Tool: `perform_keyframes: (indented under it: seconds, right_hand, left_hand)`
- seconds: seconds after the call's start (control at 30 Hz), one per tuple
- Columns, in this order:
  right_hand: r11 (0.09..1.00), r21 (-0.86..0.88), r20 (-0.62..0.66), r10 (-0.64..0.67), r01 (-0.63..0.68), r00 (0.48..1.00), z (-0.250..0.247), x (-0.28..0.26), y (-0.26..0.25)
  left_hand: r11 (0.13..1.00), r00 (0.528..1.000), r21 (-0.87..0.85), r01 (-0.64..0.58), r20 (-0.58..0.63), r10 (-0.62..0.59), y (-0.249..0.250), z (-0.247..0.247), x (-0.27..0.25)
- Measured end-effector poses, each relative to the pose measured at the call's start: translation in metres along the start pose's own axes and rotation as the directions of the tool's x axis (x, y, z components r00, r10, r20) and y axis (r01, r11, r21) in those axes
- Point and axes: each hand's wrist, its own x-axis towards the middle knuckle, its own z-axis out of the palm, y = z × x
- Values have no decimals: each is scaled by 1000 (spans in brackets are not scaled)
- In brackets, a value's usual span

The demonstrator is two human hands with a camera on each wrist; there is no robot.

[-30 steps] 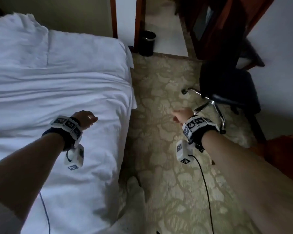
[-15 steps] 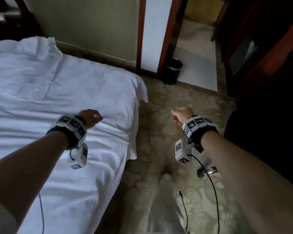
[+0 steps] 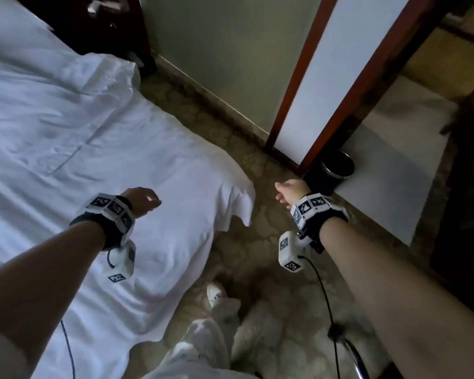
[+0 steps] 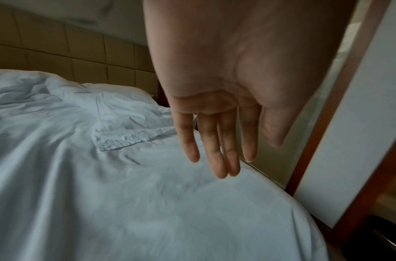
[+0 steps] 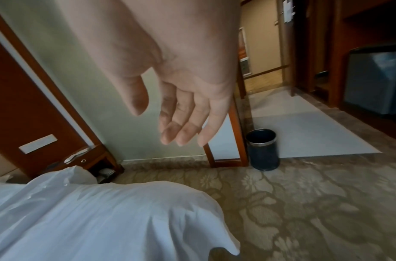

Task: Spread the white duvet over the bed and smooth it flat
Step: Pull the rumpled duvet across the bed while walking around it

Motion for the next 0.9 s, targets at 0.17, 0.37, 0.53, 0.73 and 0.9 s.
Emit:
perform_keyframes:
  seconds: [0.17,0.37,0.53,0.73,0.9]
  right_hand:
    - [976,-206,115,-45,68,992,9,119,-42]
    - [933,-327,233,-75,150,970,40,220,-116]
    - [861,-389,437,-140,327,889,103,281,-170]
    - [719,-553,602,-3,420,798,201,357,-158]
    - [653,-571,708,87,497,700,243,381,-136]
  left_hand:
    - [988,993,-106,110,-32,-114,28,-5,100]
    - [926,963,-277,257,-2,-268,50,-10,155]
    - [746,847,-505,435,-52,-529,37,-13,164]
    - [365,523,-625,690,81,-849,43,60,156]
    - [12,276,-662,749,296,-914,94,133,155]
